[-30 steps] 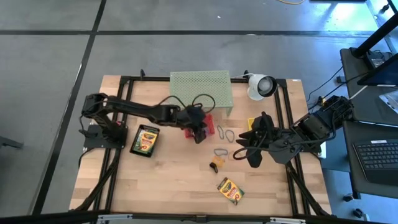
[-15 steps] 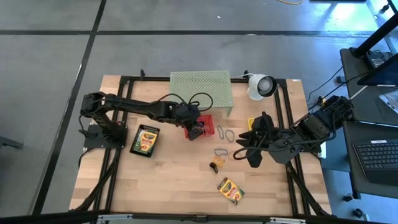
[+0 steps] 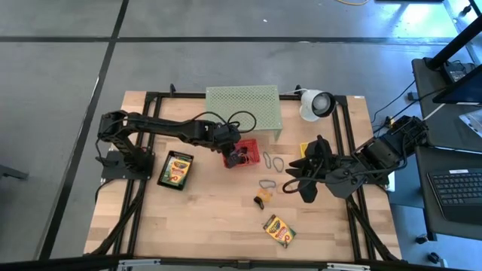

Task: Pick & Place Office Desk Supplies
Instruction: Put the blue rubber band into the red bin, then put the yellow spring keychain into the yellow bin

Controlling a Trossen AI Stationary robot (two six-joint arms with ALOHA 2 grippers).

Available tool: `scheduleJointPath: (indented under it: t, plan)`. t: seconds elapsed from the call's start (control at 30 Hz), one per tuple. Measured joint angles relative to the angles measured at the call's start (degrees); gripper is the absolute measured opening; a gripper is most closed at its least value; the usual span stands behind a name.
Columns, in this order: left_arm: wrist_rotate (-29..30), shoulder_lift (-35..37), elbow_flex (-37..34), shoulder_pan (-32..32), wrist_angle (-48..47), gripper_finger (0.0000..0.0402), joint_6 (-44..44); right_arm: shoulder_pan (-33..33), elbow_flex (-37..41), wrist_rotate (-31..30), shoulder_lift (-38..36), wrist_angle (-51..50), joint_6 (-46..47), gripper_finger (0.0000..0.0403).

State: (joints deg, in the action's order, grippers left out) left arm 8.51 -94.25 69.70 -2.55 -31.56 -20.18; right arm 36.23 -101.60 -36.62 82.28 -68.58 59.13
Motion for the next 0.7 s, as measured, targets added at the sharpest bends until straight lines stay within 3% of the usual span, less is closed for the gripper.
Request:
scheduleJointPath:
  t: [0.2,0.53,0.7]
  plan:
    - [-2.3,0.0,0.0,0.3,0.0,0.0033,0.0,0.0,0.0,0.0,0.0,0.0,0.3,0.0119]
    - [-2.2,0.0,0.0,0.5,0.1,0.0135,0.0,0.0,0.0,0.2,0.0,0.0,0.2,0.0119]
    - [-5.2,0.0,-0.1,0.5,4.7,0.0161,0.1,0.0,0.0,0.2,0.0,0.0,0.2,0.0119]
